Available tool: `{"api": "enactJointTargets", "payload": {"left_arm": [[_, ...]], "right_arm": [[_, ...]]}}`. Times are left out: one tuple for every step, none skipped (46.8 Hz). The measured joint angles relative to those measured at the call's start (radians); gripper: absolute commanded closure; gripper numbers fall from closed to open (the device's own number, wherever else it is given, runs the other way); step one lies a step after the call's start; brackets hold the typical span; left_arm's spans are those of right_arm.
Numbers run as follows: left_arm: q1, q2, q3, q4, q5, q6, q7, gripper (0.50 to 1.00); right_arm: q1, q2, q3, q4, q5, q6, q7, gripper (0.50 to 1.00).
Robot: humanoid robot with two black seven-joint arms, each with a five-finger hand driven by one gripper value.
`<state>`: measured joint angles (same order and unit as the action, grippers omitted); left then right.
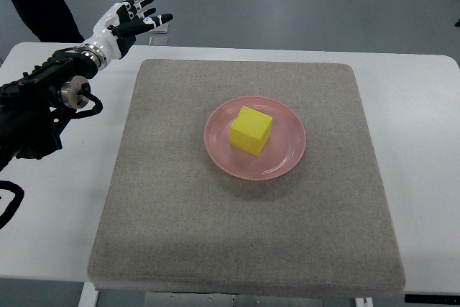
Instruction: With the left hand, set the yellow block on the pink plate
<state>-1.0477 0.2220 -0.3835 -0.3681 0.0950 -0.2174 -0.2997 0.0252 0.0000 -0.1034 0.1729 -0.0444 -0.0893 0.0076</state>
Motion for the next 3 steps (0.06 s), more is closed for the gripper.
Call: {"api": "enactJointTargets", "payload": {"left_arm": [[0.000, 0.000, 0.000, 0.000, 0.000, 0.001, 0.000, 0.508], [-0.001, -0.001, 0.000, 0.000, 0.000, 0.002, 0.000, 0.508], [-0.001, -0.001, 0.000, 0.000, 0.000, 0.002, 0.000, 0.508]], "right_arm": [[0.000, 0.000, 0.001, 0.000, 0.000, 0.000, 0.000, 0.576], [0.000, 0.000, 0.001, 0.000, 0.000, 0.000, 0.000, 0.576], [0.000, 0.000, 0.000, 0.000, 0.000, 0.000, 0.000, 0.576]]}}
